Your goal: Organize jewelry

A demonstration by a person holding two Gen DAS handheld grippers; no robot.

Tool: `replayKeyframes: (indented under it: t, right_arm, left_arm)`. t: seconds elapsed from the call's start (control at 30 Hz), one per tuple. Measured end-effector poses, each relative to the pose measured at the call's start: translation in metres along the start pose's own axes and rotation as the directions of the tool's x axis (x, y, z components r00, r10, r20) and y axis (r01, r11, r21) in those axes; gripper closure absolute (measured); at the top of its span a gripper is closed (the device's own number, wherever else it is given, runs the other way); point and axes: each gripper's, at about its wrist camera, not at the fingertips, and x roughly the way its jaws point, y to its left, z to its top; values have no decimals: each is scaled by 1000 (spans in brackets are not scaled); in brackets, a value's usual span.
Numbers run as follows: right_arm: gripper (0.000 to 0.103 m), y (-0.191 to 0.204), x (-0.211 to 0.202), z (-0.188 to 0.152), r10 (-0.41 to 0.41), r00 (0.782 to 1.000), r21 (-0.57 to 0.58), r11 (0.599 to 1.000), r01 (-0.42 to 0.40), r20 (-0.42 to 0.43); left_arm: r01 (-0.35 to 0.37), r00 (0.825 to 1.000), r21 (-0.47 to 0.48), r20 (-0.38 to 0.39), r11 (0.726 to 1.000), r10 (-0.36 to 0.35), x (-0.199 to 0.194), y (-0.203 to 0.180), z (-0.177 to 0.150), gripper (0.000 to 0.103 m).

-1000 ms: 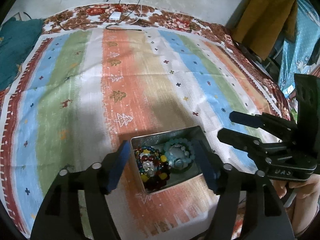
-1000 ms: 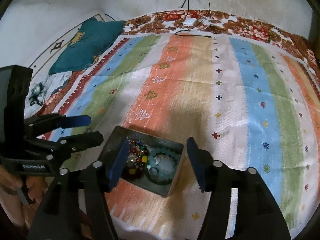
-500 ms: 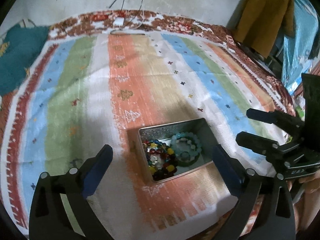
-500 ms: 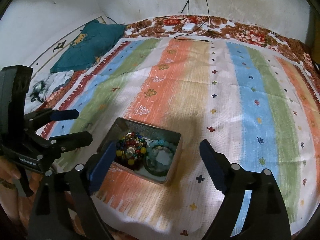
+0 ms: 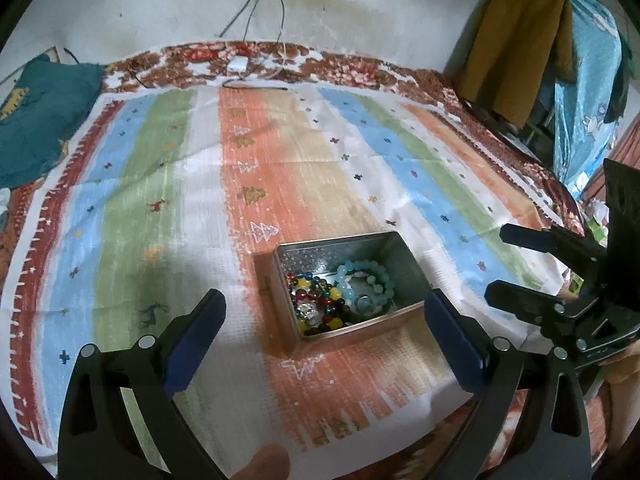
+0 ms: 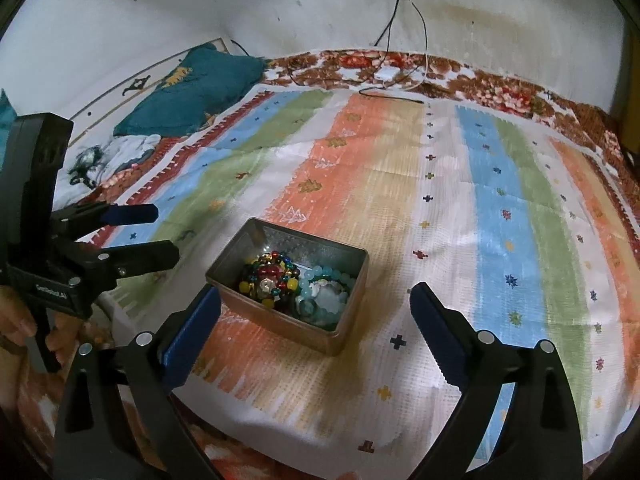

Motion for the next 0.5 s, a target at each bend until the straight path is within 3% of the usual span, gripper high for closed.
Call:
replayKeyframes:
  t: [0.27, 0.5]
  right_arm:
    - [7, 4, -11, -6, -7, 999, 3, 1000, 7, 47]
    - [7, 5, -15, -9, -13, 998, 10, 1000, 12, 66]
  left_arm:
    - [-51, 998, 45, 39, 998, 49, -6, -11, -11, 6]
    - [-54, 995, 41, 81, 998, 51, -16, -12, -15, 6]
